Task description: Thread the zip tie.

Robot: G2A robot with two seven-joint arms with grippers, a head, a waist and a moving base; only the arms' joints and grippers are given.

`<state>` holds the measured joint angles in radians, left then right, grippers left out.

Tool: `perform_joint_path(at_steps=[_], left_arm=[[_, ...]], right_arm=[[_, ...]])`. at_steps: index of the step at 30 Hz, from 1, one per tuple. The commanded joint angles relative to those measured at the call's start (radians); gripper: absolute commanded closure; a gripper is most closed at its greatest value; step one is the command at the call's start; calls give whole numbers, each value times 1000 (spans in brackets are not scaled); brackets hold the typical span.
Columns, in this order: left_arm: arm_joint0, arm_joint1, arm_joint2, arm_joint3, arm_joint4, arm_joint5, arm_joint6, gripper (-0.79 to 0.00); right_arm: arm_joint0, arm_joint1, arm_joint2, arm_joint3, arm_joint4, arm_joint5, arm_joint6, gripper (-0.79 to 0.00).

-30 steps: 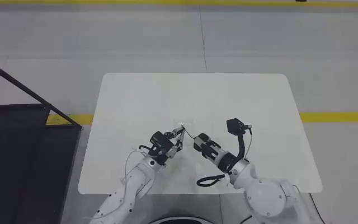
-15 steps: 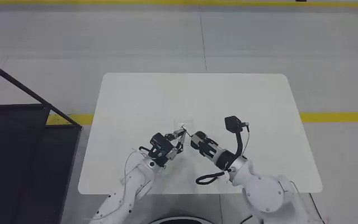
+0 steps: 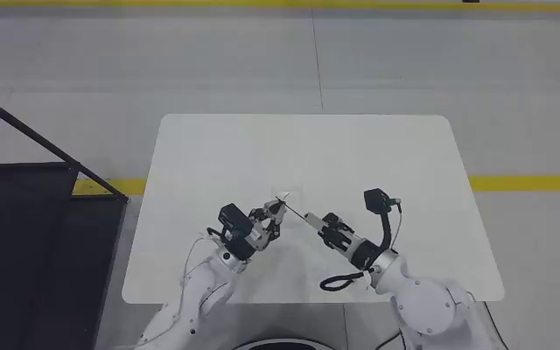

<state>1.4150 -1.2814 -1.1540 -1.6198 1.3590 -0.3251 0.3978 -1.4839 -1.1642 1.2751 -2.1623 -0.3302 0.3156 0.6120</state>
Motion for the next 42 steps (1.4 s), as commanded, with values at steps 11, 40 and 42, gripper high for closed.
perform_joint_path(at_steps=[11, 40, 42], left_arm=[[14, 8, -29, -26, -139, -118, -131, 0], [-6, 14, -56, -33, -584, -253, -401, 0], [-6, 14, -57, -36, -587, -252, -407, 0]], right_arm=[[-74, 22, 141, 67, 94, -202, 129, -785], [105, 4, -36, 364, 70, -521, -16, -610], [114, 0, -62, 370, 37, -508, -50, -582]])
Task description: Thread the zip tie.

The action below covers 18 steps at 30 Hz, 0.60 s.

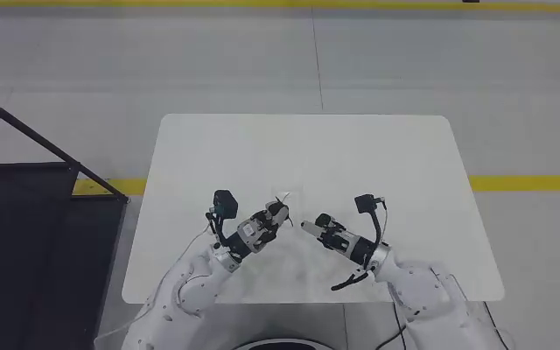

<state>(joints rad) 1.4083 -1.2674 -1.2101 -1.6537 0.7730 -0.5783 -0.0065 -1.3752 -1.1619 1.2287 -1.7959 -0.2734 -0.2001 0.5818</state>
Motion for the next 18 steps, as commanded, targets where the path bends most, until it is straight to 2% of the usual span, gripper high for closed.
perform_joint_path(at_steps=[1, 5, 8, 12, 16, 18], left_arm=[[1, 1, -1, -2, -2, 2, -6, 0], [0, 2, -1, -2, -6, 7, -14, 0], [-1, 2, 0, 0, -8, 10, -19, 0], [-3, 2, 4, 4, -7, 14, -18, 0], [-6, 2, 7, 7, -3, 16, -14, 0], [-6, 2, 8, 7, -2, 16, -9, 0]], right_arm=[[9, -4, -28, 6, -32, 10, -28, -557], [17, -8, -58, 10, -55, 6, -44, -388], [16, -9, -65, 7, -60, -2, -52, -302], [14, -8, -67, -2, -57, -7, -40, -299], [13, -7, -72, -11, -69, -2, -31, -342], [14, -8, -77, -14, -76, 4, -32, -323]])
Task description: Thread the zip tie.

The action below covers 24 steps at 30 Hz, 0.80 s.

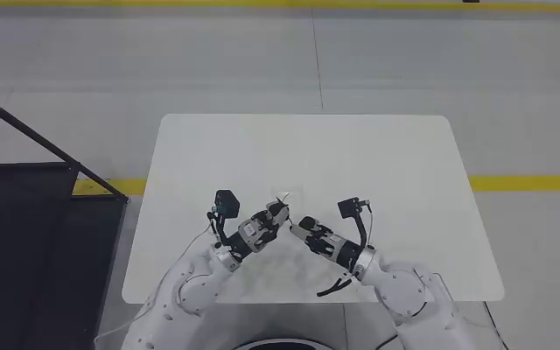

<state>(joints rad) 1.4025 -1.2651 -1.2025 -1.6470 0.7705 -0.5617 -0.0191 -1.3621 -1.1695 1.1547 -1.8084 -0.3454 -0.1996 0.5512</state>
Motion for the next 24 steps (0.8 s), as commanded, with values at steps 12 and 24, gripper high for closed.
perform_joint_path(at_steps=[12, 24], left_arm=[[1, 1, 6, 4, 14, -5, 22, 0], [-1, 4, 6, 7, 13, -17, 21, 0]], right_arm=[[21, -6, -29, 0, -31, 35, -18, -243], [25, -7, -40, -11, -44, 45, -12, -185]])
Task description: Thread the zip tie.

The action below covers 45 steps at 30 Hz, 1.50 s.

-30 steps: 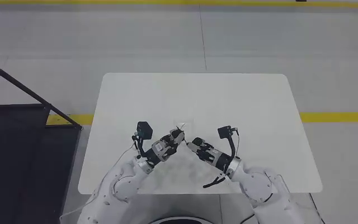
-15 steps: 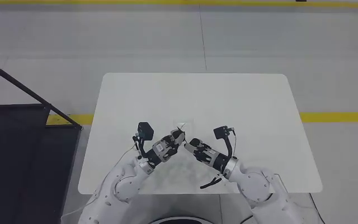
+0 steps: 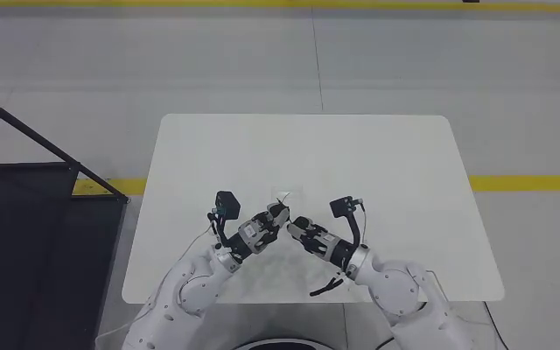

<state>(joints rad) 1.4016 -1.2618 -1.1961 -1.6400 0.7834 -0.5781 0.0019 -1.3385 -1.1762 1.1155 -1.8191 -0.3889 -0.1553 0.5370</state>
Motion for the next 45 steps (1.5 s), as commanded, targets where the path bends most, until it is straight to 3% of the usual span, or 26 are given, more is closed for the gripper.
perform_joint_path(at_steps=[1, 6, 14, 20, 22, 27, 30, 32, 45], left_arm=[[1, 0, 0, 1, -1, -1, 0, 0], [0, 1, 1, 1, -3, -4, -4, 0], [-1, 2, 3, 1, -10, -7, -5, 0], [0, 4, 1, -1, -10, -7, -5, 0], [0, 4, 1, 0, -10, -6, -5, 0], [-2, 4, 1, 4, -15, -2, -1, 0], [-1, 4, -2, 2, -19, -3, 6, 0], [2, 4, -3, 0, -34, -10, 13, 0], [-6, 8, -12, 17, -142, -63, -35, 0]], right_arm=[[2, 0, -1, 0, 0, 1, 2, -191], [2, -1, -1, -2, -16, 16, -18, -252], [3, -3, -6, -2, -31, 30, -29, -243], [2, -4, -8, 0, -30, 21, -28, -95], [1, -3, -7, -1, -27, 16, -22, 0], [-4, -2, 1, -6, -20, 7, -15, 0], [-8, -1, 7, -7, -19, 10, -21, -357], [-11, -1, 13, -6, -15, 9, -23, -425], [7, 0, 26, 26, 73, -35, 32, -363]])
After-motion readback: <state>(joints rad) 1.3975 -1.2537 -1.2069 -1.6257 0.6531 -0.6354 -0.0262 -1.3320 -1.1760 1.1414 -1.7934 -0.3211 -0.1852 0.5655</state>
